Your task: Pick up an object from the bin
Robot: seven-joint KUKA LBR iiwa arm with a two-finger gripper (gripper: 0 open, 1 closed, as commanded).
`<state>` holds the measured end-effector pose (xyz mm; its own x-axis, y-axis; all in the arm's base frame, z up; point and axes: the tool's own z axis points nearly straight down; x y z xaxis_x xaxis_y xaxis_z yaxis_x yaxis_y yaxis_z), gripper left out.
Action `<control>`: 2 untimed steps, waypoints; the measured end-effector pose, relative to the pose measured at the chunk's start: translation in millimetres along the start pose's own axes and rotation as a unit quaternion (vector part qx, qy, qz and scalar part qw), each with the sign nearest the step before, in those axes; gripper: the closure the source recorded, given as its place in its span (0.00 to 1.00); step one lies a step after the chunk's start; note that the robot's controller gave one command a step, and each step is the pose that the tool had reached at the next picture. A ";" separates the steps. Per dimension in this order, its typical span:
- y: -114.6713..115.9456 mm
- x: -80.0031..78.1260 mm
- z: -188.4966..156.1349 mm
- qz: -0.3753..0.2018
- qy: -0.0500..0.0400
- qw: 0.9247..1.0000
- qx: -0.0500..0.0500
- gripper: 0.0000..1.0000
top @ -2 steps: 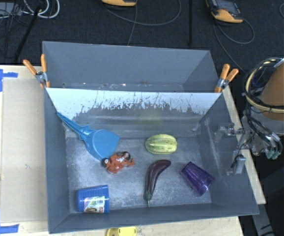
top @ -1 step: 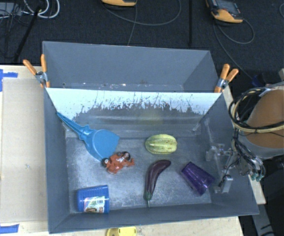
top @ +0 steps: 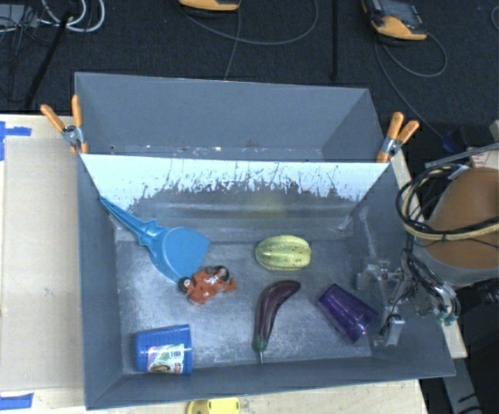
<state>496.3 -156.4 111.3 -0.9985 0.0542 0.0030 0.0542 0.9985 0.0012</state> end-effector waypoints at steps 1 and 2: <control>10.5 21.9 -17.7 0.109 -0.001 0.994 0.000 0.00; 22.0 17.6 41.5 0.057 -0.002 0.998 0.000 0.00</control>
Offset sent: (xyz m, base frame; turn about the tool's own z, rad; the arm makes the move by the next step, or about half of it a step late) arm -0.0170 0.0229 -0.0413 0.1138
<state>479.7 -133.4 69.8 -0.9859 0.1670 -0.0014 0.1670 0.9859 0.0005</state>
